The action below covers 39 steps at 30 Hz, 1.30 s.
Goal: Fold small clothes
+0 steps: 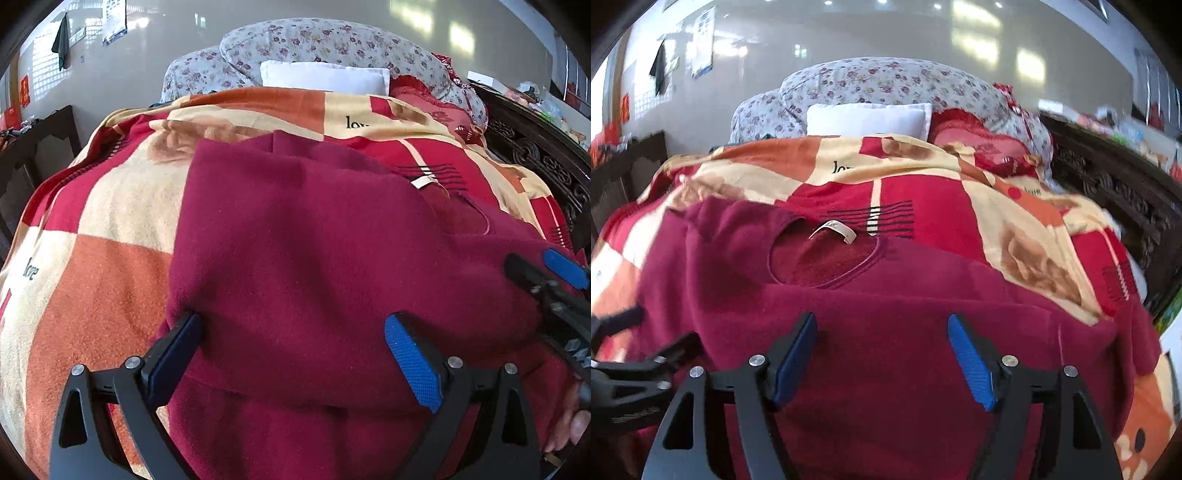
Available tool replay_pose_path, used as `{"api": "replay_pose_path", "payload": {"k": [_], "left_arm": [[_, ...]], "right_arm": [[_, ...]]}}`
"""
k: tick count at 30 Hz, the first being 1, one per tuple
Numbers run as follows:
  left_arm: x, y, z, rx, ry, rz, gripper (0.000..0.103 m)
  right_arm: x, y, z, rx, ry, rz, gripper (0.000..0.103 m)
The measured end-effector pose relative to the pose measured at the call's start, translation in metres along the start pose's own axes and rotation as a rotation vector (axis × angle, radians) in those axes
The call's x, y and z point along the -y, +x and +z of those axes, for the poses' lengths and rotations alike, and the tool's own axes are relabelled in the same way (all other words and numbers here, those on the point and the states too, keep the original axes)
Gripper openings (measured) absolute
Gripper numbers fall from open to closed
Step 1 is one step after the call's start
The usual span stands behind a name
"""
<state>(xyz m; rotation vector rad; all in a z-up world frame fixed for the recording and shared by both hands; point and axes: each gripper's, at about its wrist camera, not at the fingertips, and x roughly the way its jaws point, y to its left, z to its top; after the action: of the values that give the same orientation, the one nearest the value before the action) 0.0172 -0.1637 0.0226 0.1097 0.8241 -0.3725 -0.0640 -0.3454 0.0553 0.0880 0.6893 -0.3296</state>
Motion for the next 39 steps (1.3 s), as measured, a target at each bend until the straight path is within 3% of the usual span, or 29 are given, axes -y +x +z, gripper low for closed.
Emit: {"api": "replay_pose_path", "payload": {"k": [4,10,14,16,20,24,26,27,28,29,30,33,37,39], "left_arm": [[-0.001,0.003,-0.001,-0.008,-0.003,-0.01,0.102],[-0.002,0.003,-0.002,-0.007,-0.003,-0.018,0.103],[-0.001,0.003,-0.002,-0.009,-0.002,-0.016,0.103],[0.0,0.003,-0.003,-0.01,0.003,-0.009,0.103],[0.001,0.004,-0.003,-0.012,0.008,-0.003,0.103],[0.001,0.005,-0.003,-0.013,0.008,-0.002,0.103],[0.001,0.005,-0.003,-0.014,0.008,-0.002,0.103],[0.001,0.005,-0.003,-0.014,0.008,-0.003,0.103],[0.001,0.006,-0.003,-0.015,0.007,-0.004,0.103],[0.001,0.006,-0.003,-0.016,0.006,-0.005,0.103],[0.0,0.006,-0.003,-0.016,0.005,-0.006,0.103],[0.001,0.006,-0.003,-0.016,0.005,-0.005,0.103],[0.001,0.006,-0.004,-0.015,0.004,-0.007,0.103],[0.0,0.006,-0.004,-0.014,0.002,-0.011,0.103]], "right_arm": [[0.027,-0.03,0.002,0.028,0.08,0.004,0.078],[0.11,-0.052,0.001,0.03,0.204,-0.155,0.085],[0.219,-0.057,-0.011,0.015,0.538,-0.152,0.088],[0.257,-0.052,-0.015,-0.026,0.616,-0.19,0.088],[0.32,-0.032,-0.012,-0.103,0.583,-0.313,0.09],[0.356,-0.009,-0.021,-0.151,0.63,-0.306,0.093],[0.361,0.008,-0.029,-0.182,0.629,-0.225,0.093],[0.36,0.013,-0.033,-0.191,0.62,-0.19,0.09],[0.355,0.016,-0.035,-0.193,0.581,-0.184,0.072],[0.348,0.019,-0.036,-0.193,0.531,-0.219,0.03],[0.346,0.02,-0.035,-0.195,0.498,-0.244,0.006],[0.339,0.006,-0.03,-0.184,0.451,-0.239,0.004],[0.322,-0.041,0.0,-0.064,0.336,-0.256,0.004],[0.32,-0.057,0.013,-0.048,0.334,-0.247,0.005]]}}
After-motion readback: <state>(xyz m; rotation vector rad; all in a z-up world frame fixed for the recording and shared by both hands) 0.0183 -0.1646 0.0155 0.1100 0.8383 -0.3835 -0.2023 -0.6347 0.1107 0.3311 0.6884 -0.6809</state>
